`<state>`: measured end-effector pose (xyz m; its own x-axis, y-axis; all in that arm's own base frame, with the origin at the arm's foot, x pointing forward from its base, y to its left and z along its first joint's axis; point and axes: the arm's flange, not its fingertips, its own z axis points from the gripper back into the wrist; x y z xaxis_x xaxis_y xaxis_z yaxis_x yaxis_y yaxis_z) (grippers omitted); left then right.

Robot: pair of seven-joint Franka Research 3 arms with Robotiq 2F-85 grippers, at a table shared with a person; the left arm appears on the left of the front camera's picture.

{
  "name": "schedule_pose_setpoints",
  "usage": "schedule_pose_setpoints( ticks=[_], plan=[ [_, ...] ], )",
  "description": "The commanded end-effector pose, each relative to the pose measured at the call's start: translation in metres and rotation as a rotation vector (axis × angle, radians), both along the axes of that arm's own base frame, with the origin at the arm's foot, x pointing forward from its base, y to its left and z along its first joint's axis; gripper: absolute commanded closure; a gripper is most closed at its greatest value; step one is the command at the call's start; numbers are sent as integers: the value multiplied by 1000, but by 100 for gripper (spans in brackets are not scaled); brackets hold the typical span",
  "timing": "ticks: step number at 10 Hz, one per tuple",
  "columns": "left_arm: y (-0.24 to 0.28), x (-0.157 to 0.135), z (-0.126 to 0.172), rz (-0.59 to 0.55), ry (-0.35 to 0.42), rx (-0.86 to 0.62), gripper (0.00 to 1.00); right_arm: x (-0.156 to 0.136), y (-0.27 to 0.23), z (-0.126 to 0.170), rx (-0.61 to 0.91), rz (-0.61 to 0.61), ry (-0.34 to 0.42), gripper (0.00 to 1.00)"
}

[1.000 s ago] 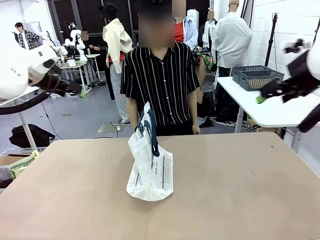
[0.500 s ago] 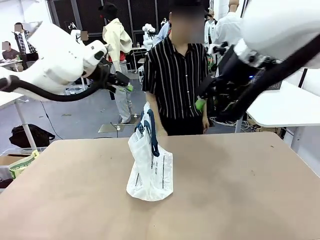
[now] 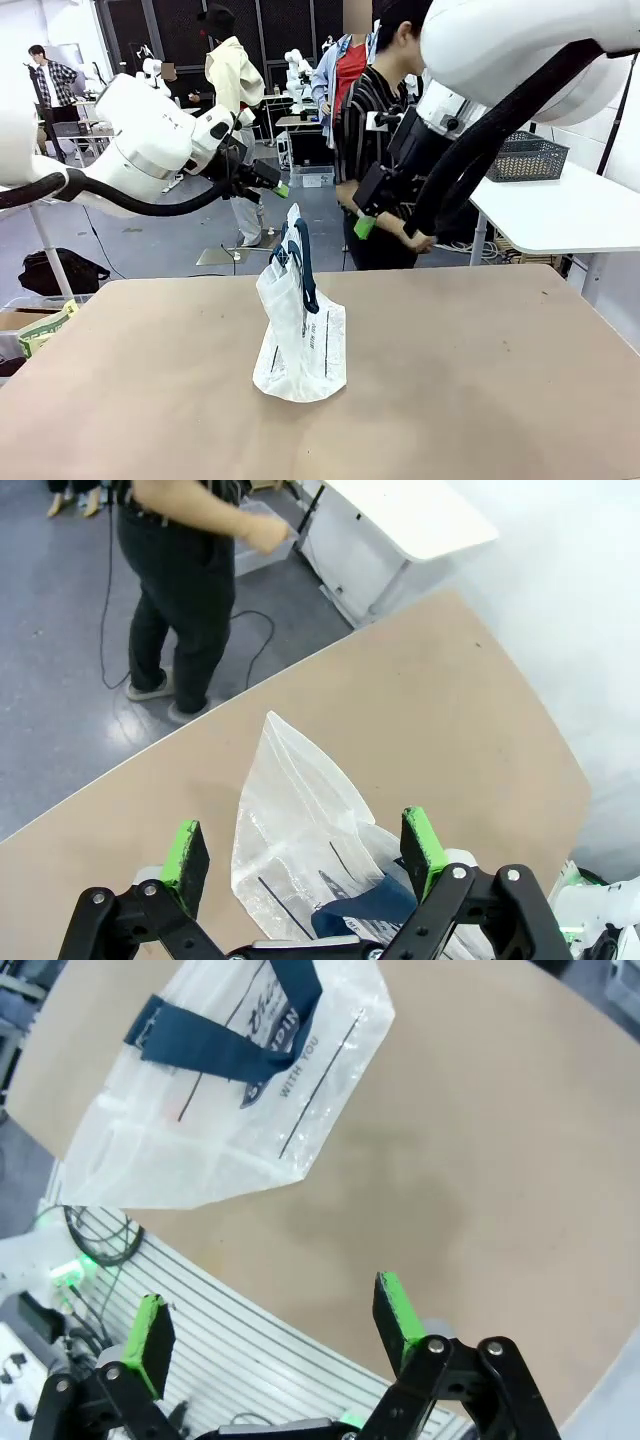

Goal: Transfer purchased items from the store into the shopping bag.
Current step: Open the Reusable shopping bag in the center of the table.

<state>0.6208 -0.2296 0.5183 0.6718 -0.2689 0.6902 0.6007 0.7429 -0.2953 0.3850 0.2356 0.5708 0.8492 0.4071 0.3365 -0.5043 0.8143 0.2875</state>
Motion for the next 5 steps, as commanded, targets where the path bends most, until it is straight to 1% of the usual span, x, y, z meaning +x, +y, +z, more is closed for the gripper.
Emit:
schedule_pose_setpoints(
  ticks=[1,2,5],
  plan=[
    [25,-16,0,-8,-35,-23,0,7,5,-6,24,52,1,0],
    [0,0,0,0,0,0,0,0,0,0,0,0,0,0],
    [4,-2,0,-2,-3,-3,0,2,2,-3,-10,15,-3,0]
  ],
)
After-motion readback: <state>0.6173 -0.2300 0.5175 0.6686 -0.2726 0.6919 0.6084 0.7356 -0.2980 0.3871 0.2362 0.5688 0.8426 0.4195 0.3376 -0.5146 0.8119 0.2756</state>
